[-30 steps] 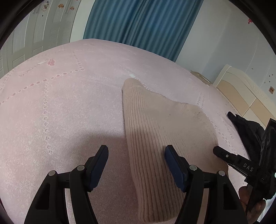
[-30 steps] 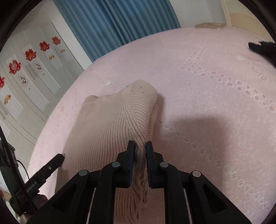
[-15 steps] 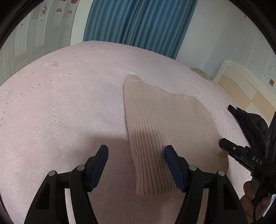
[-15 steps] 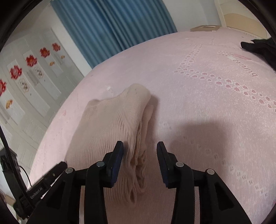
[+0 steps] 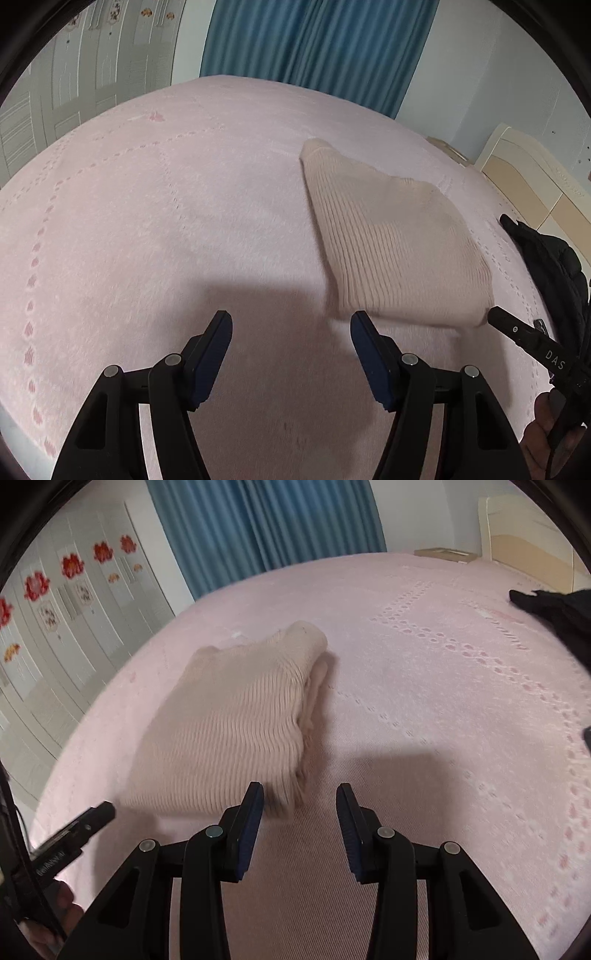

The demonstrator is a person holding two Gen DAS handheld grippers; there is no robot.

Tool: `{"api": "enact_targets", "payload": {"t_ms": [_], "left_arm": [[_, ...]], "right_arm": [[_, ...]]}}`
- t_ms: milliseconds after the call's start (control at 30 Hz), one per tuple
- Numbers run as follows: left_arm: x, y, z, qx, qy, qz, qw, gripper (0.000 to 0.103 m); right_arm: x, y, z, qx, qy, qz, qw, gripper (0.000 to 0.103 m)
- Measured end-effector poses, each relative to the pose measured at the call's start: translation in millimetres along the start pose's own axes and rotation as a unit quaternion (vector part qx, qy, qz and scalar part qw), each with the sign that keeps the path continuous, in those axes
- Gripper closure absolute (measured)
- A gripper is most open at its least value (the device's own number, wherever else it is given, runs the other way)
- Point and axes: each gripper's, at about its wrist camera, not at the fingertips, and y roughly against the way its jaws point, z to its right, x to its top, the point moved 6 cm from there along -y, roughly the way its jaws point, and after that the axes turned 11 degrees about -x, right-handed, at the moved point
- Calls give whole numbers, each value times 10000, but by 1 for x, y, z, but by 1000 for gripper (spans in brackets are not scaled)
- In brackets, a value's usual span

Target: Fold small clothes

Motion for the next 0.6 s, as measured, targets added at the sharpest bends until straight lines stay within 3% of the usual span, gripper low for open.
{"api": "enact_targets", "payload": {"t_ms": [100,300,433,600], "left_arm": [[-7,19,6,41,28,54,10000,39],[5,67,37,168,-163,173,9996,38],[14,104,65,400,-483,378,9973,36],[19,143,89,536,-544,477,9959,32]], "right_arm": [[-12,18,1,-112,102,-138,9998,59],[-13,75,3,-448,328,48,9984,45],[-5,117,7,-577,385,295,9972,15],[-1,167,15,-497,312,581,9966,4]]}}
